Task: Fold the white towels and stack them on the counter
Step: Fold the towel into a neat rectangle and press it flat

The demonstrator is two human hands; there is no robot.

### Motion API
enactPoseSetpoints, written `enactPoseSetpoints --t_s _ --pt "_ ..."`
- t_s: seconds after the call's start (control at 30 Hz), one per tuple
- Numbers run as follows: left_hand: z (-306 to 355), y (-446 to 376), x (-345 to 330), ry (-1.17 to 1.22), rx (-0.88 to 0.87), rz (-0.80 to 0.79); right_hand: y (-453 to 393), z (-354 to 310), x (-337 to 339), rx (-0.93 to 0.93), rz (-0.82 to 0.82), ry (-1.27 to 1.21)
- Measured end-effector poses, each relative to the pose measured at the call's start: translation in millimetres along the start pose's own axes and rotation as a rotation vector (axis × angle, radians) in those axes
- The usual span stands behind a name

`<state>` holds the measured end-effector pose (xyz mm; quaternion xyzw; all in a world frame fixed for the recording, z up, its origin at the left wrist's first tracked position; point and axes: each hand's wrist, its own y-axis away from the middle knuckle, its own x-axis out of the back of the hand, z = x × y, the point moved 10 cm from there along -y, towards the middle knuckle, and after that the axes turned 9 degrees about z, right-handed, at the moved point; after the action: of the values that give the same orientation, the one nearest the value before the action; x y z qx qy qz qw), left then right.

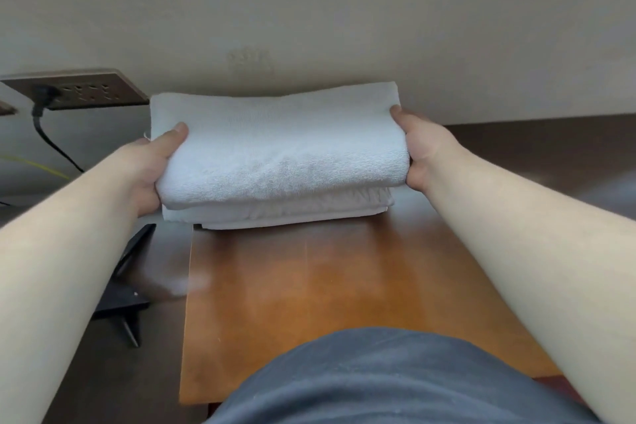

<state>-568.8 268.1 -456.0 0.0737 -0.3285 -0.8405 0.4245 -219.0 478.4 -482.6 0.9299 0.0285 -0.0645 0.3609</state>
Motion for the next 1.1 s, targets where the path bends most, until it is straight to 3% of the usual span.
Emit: enactPoseSetpoints --t_s 0.23,0.37,0.47,0.53,0.6,0.63,0.7,0.77,0.83,0.97,1.1 --pt "-33 -7 -7 -0.157 0.149 0.007 -5 21 15 -0.058 0.071 0.260" --pt "-23 -12 -2 -0.193 0.077 0.057 -6 14 16 -0.041 0.083 0.363" --pt "-3 -11 11 -0.521 -0.082 0.195 4 -1 21 0.027 0.166 0.565" --pt "33 4 15 -0.826 -0.359 0.368 18 -37 17 0.348 0.290 0.800" --pt "73 46 -19 -0.975 -0.819 0.428 61 -69 -33 0.869 0.220 0.951" --pt "81 69 -48 -0.980 -1.006 0.358 85 -68 -66 1.065 0.105 0.998" --pt "72 95 -104 -0.982 -1.167 0.132 109 -43 -118 1.205 -0.103 1.157" --pt "44 97 -139 -1.143 -1.142 0.008 99 -9 -133 1.128 -0.154 1.478" --pt "13 75 -138 -1.397 -1.008 0.049 76 15 -118 0.985 -0.151 1.725" --pt "4 47 -114 -1.446 -0.942 0.133 59 16 -109 0.976 -0.158 1.737" --pt "8 26 -79 -1.392 -0.809 0.233 41 -3 -83 0.912 -0.024 1.728"
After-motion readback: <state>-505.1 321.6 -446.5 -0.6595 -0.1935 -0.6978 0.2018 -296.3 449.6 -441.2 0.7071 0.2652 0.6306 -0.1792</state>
